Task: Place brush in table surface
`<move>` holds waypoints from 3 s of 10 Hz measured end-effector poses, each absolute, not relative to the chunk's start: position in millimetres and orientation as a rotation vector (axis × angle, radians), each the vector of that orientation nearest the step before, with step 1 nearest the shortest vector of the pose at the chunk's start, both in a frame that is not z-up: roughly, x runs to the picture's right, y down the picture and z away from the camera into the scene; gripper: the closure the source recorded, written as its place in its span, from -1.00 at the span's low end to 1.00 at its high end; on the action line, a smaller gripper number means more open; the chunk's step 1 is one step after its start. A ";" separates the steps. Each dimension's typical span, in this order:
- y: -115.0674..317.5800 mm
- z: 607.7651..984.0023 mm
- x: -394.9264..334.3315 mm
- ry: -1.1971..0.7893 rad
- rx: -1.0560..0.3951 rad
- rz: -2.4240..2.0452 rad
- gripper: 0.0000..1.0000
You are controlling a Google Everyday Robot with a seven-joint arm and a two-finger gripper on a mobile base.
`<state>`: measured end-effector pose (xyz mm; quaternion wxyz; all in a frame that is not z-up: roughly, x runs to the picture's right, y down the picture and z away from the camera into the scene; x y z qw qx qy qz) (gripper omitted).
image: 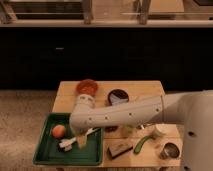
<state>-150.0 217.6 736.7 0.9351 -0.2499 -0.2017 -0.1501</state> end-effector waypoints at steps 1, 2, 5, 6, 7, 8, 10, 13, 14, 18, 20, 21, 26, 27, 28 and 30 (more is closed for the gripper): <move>219.2 739.4 -148.4 -0.423 -0.511 -0.293 -0.60; 221.6 742.1 -149.6 -0.440 -0.512 -0.280 -0.60; 228.2 753.5 -148.3 -0.467 -0.522 -0.250 -0.60; 232.4 759.2 -147.9 -0.475 -0.530 -0.240 -0.60; 236.0 763.3 -147.2 -0.481 -0.537 -0.233 -0.60; 238.6 767.0 -146.6 -0.487 -0.542 -0.225 -0.60; 242.4 773.2 -144.9 -0.502 -0.550 -0.209 -0.60; 246.9 779.9 -142.2 -0.516 -0.562 -0.195 -0.60; 248.8 782.5 -141.4 -0.516 -0.567 -0.194 -0.60; 255.4 787.9 -142.3 -0.521 -0.580 -0.192 -0.15; 256.3 787.5 -141.6 -0.520 -0.577 -0.194 0.25; 256.3 786.2 -141.8 -0.519 -0.575 -0.194 0.46; 253.5 780.8 -138.9 -0.521 -0.556 -0.204 1.00; 253.3 780.3 -138.7 -0.520 -0.555 -0.207 1.00; 253.5 779.7 -138.9 -0.521 -0.554 -0.211 1.00; 255.7 781.1 -140.7 -0.521 -0.559 -0.216 1.00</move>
